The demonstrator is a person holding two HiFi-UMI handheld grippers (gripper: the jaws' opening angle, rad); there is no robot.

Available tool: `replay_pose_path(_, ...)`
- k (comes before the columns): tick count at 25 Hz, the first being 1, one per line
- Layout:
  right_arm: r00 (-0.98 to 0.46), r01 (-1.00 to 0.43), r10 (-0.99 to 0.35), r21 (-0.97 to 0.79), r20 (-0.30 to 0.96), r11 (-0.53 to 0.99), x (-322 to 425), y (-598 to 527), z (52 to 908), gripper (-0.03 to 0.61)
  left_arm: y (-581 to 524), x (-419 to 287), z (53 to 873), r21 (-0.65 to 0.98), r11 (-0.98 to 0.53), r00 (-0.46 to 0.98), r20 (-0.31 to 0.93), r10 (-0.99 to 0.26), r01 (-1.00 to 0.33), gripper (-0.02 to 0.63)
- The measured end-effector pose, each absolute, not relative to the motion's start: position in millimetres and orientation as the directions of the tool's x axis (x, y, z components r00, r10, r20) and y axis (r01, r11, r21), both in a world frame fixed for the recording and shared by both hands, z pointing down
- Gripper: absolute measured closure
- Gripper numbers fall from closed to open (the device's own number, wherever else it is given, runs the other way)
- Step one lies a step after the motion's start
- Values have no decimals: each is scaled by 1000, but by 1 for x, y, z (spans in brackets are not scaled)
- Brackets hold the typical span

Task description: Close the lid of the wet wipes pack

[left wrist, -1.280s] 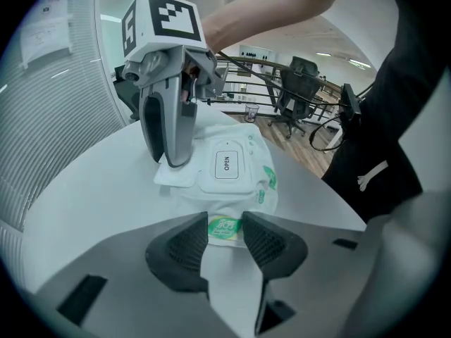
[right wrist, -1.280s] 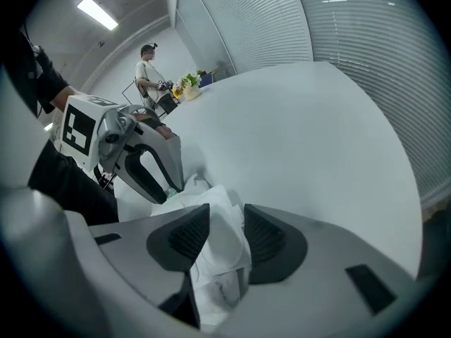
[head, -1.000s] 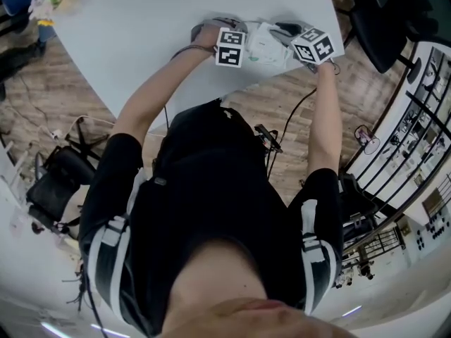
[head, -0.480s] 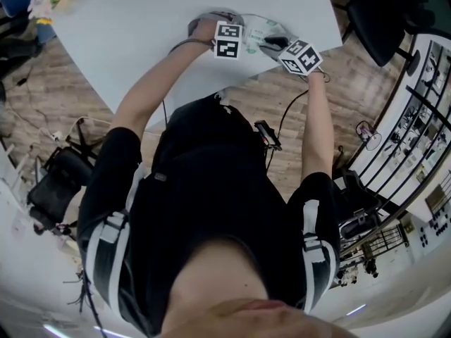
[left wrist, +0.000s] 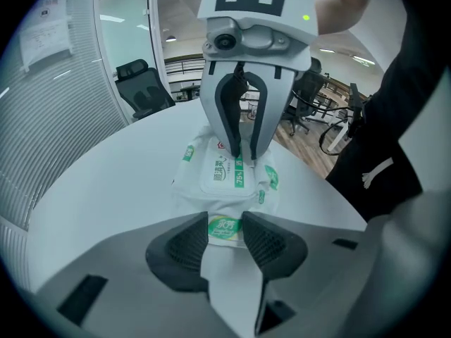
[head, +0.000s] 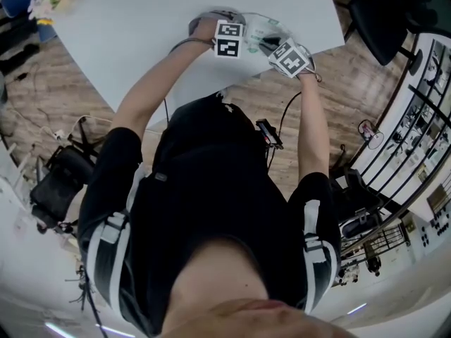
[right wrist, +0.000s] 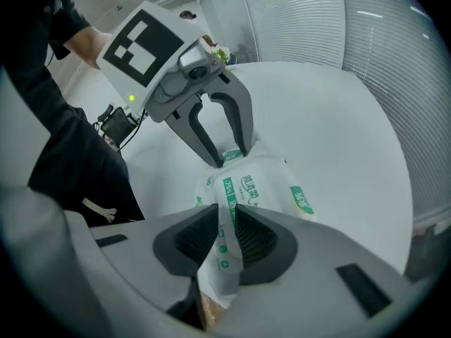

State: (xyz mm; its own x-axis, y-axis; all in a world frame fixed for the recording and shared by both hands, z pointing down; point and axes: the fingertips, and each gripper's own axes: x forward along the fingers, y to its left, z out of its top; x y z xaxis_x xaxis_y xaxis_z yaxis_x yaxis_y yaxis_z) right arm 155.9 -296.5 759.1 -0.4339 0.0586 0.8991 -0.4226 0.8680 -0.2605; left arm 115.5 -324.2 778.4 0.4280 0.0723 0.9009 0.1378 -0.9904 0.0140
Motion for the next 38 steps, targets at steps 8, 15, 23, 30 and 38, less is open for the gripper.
replay_pose_path(8,-295,-428,-50,-85,954,900,156,-301,769,520,-326,117,778,14,-990,432,899,73,138,446)
replay_pose_path(15,-296,-443,-112,-32,949,896,158,-294,770,520,-319,118,780,18,-994,423,904,62,106,447)
replay_pose_path(23,-388,-664,-320,-22,865,747,163,-277,711,480,-305,101,748,12,-999,437,899,-11,-50,457)
replay_pose_path(30,-390,-883,-649,-64,653,465,189,-222,599,482,-254,78,644,82,-891,648,716,-259,-447,547)
replay_pose_path(38,-320,-947,-845,-127,429,294,191,-128,476,494,-161,17,476,170,-667,682,314,-661,-725,575)
